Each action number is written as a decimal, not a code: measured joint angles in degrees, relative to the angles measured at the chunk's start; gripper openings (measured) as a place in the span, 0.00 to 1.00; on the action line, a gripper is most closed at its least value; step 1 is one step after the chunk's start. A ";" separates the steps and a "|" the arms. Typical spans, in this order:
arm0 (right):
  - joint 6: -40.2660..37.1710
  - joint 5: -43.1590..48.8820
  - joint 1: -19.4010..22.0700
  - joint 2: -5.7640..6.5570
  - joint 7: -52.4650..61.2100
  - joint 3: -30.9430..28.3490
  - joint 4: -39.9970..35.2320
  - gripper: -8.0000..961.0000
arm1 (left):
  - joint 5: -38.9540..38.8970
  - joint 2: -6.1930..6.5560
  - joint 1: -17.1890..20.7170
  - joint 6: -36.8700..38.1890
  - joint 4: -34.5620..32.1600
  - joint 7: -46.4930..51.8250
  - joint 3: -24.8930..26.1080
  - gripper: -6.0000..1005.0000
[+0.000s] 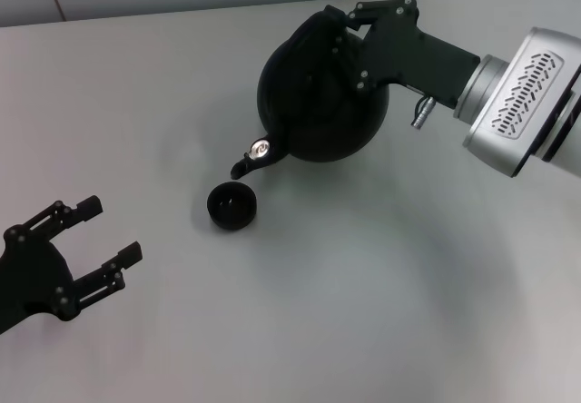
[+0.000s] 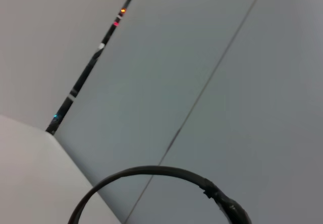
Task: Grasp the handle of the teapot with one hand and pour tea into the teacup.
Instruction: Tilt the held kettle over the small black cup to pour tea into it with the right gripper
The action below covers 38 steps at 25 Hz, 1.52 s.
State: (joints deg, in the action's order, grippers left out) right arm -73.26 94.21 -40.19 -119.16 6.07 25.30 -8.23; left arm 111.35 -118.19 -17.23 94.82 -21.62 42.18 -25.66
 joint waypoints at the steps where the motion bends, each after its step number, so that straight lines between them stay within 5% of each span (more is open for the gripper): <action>1: 0.05 0.00 -0.12 0.00 -0.11 0.36 -0.22 0.10 | 0.00 0.00 -0.07 -0.03 0.00 0.00 0.00 0.77; 38: 0.70 -0.11 -1.45 -0.08 -0.09 7.05 -4.24 0.09 | -0.67 -0.18 -0.26 -0.44 0.09 -0.79 0.00 0.76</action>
State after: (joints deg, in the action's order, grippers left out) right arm -72.56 94.10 -41.64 -119.24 5.98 32.35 -12.47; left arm 110.67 -118.37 -17.49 94.38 -21.53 41.39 -25.66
